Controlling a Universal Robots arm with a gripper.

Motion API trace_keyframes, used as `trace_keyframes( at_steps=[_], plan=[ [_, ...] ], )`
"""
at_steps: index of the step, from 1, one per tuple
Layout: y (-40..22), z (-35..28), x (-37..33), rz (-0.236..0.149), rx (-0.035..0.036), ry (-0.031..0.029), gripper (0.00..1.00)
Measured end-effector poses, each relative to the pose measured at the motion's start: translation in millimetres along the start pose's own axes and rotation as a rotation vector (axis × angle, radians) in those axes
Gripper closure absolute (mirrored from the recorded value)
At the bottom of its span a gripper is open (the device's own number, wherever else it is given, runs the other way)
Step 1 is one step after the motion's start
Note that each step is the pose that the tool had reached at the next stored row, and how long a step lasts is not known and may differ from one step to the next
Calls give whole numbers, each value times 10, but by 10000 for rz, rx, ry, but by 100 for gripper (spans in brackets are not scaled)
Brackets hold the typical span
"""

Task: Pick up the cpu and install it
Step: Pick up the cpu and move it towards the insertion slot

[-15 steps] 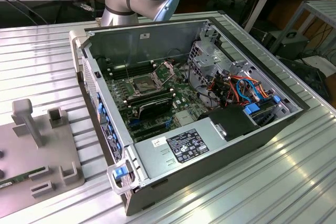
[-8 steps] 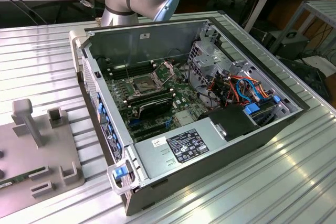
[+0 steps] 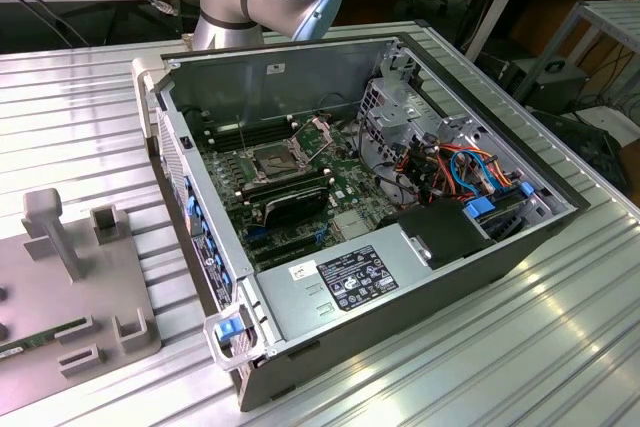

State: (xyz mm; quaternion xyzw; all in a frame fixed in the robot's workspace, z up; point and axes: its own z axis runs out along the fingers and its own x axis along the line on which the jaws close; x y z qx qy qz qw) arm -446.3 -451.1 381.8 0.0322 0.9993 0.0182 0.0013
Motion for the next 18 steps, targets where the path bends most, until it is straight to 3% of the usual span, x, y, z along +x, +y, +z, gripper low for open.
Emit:
trace_keyframes(
  at_steps=[9,16,18],
  plan=[
    [0,-8,0,0,0,0,46],
    [4,-114,0,0,0,0,46],
    [4,-114,0,0,-1,-2,46]
  ],
)
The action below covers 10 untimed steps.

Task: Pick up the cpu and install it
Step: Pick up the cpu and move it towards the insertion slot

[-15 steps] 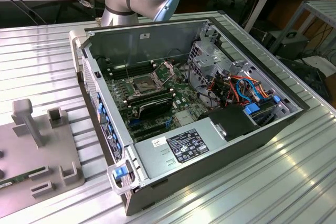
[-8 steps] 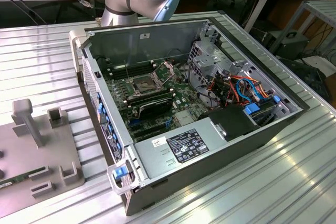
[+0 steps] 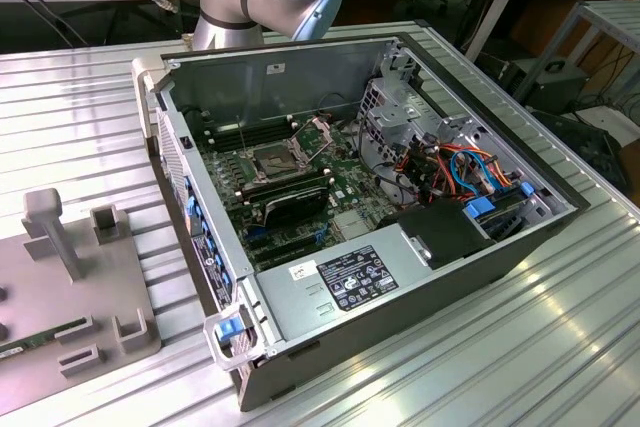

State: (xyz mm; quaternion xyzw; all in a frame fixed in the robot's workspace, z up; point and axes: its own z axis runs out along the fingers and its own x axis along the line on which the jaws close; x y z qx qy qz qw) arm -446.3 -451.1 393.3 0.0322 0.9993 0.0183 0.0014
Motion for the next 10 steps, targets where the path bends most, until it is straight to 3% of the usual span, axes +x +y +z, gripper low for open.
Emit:
trace_keyframes(
  at_steps=[4,10],
  plan=[
    [1,-3,-3,-1,2,3,46],
    [6,-1,-93,0,1,8,46]
  ],
)
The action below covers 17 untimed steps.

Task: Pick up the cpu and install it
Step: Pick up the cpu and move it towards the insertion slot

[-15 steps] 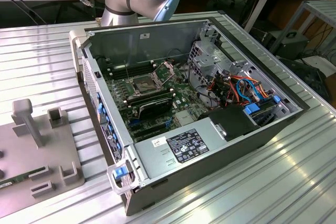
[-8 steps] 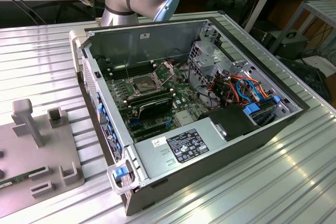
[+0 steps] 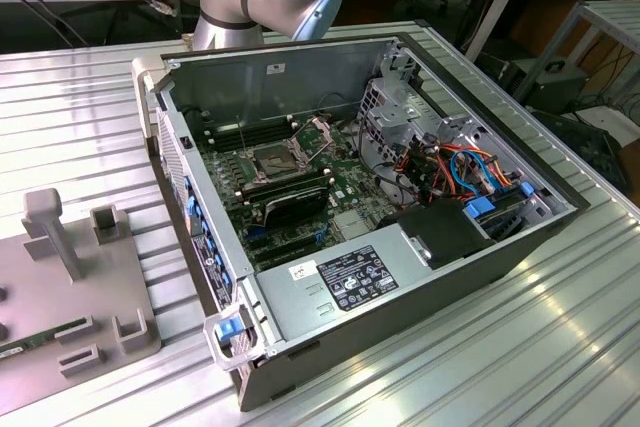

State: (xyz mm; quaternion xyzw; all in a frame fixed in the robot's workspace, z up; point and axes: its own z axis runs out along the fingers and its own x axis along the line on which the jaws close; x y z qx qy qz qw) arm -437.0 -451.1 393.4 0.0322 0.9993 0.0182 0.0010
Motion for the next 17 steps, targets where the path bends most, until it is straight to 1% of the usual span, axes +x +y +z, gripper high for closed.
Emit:
trace_keyframes(
  at_steps=[2,9,15,17],
  plan=[
    [1,0,-12,0,0,1,46],
    [1,0,-15,0,0,1,46],
    [5,0,-88,0,0,1,46],
    [6,0,-94,1,1,1,46]
  ],
)
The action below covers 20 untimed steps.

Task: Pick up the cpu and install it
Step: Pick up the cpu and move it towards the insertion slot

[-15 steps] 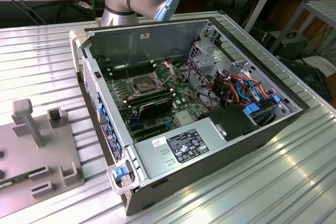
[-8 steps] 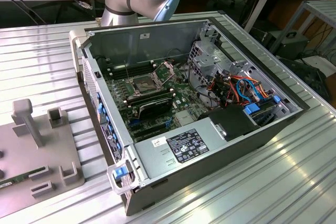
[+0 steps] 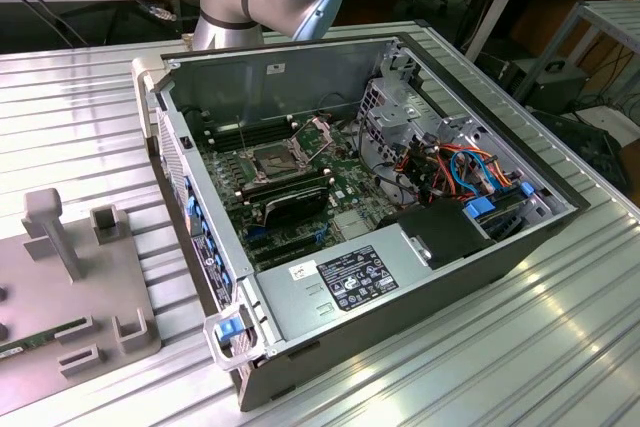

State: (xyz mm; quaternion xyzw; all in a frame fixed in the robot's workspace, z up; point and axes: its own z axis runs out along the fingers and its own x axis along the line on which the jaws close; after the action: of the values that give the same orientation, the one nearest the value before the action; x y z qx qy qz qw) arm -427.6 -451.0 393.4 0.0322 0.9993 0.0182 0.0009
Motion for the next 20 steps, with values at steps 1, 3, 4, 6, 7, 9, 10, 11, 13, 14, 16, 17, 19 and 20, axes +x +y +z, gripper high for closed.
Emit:
trace_keyframes(
  at_steps=[1,3,4,6,7,9,10,11,13,14,16,17,19,20],
  plan=[
    [0,0,0,0,0,0,46],
    [-1,0,-2,-1,0,0,46],
    [0,0,-3,-1,1,0,46],
    [0,0,-12,-3,0,0,46],
    [0,-1,-19,-4,0,1,46],
    [2,1,-37,-2,-1,-1,46],
    [2,1,-49,-2,-1,0,46],
    [3,0,-63,-1,1,0,46],
    [6,0,-105,-1,0,1,46],
    [8,1,-140,-1,-1,0,46],
    [13,1,-206,-1,0,0,46],
    [14,1,-223,-1,0,0,46],
    [16,1,-258,-1,0,0,46],
    [17,0,-274,-1,0,0,46]
  ],
)
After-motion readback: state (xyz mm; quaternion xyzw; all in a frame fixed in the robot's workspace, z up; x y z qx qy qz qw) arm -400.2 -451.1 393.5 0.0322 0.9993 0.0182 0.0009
